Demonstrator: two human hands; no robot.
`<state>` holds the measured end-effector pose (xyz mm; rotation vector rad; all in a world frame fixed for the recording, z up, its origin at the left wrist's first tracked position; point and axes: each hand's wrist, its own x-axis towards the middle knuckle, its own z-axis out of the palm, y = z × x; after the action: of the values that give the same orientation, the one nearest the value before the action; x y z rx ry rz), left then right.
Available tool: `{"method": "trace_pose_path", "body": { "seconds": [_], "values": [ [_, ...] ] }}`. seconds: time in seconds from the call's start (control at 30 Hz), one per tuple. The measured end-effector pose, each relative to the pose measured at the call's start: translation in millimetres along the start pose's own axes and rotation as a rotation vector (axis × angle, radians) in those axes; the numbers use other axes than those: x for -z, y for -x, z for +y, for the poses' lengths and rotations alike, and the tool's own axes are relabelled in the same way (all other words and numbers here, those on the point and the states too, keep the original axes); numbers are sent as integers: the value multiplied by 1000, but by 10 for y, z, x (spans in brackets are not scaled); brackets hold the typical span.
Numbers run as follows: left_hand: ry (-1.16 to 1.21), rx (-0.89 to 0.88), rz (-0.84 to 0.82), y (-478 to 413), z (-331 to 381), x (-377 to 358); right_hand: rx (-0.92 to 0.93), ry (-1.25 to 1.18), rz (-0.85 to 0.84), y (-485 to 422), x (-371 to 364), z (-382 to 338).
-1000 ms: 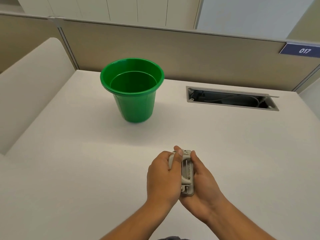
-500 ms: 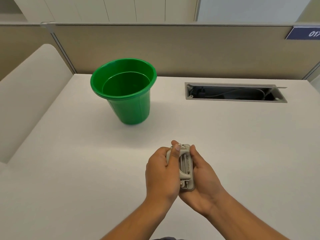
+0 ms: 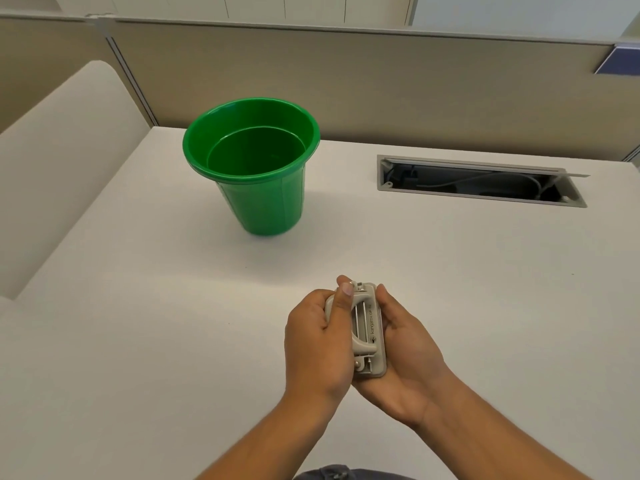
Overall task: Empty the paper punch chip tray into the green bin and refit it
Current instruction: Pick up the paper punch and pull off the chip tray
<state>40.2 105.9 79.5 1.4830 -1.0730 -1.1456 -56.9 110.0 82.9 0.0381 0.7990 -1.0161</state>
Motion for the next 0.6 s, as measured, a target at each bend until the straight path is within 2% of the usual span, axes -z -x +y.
{"method": "trace_pose_path", "body": {
  "seconds": [0.17, 0.3, 0.43, 0.6],
  "values": [
    [-11, 23, 2, -31, 23, 65, 27, 57, -85, -23, 16, 32],
    [9, 35, 29, -95, 36, 134, 66, 289, -159, 47, 68, 21],
    [-7, 13, 25, -138, 43, 155, 78, 501, -334, 174, 94, -48],
    [-10, 2, 9, -114, 48, 114, 108, 592, -397, 266, 130, -97]
  ]
}}
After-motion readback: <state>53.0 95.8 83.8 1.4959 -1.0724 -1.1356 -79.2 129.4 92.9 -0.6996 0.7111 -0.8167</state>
